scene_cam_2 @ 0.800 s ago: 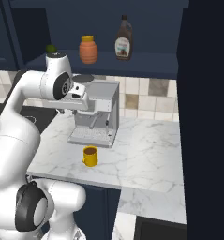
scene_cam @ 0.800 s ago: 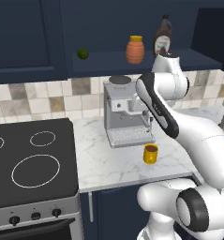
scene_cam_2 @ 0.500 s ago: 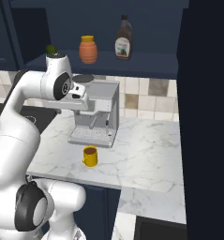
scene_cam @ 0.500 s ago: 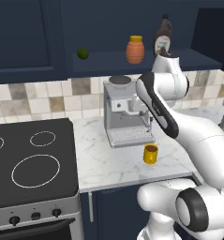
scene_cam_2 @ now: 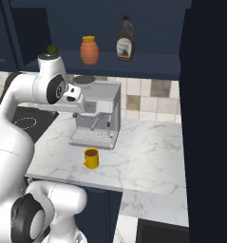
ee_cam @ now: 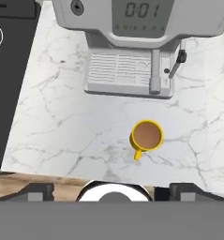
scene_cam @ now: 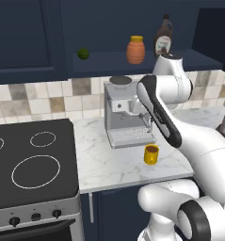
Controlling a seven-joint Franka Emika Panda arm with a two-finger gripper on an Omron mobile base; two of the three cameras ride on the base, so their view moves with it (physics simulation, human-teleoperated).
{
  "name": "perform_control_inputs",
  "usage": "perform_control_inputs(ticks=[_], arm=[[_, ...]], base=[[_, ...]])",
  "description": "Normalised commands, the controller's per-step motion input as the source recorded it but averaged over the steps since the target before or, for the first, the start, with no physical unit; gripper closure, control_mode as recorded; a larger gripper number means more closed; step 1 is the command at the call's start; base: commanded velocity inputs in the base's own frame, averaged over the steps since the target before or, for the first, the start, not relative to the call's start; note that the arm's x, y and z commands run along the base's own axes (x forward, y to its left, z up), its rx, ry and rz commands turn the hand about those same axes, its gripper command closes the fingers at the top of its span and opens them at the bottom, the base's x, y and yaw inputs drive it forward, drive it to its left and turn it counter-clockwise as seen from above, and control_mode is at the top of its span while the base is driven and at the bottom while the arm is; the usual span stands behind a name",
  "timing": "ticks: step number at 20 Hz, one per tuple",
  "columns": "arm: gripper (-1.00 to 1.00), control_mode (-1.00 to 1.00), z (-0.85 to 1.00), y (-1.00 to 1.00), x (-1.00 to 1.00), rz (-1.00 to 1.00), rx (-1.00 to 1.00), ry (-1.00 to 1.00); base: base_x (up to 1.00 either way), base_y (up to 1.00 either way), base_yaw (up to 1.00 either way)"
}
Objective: Pick the syrup bottle and honey bottle from the cabinet and place them next to the mug.
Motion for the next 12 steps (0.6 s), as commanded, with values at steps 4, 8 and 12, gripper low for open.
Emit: perform_control_inputs(ticks=[4,8,12], arm=[[-1.0,-1.0,0.22,0.0,-0.09,0.0,0.01,-0.2],[-1.0,-1.0,0.36,0.0,-0.11,0.0,0.03,-0.26],[-1.0,-1.0,0.41,0.0,-0.01,0.0,0.02,-0.22]], base=[[0.0,0.0,0.0],[0.0,0.0,0.0],[0.0,0.0,0.0]])
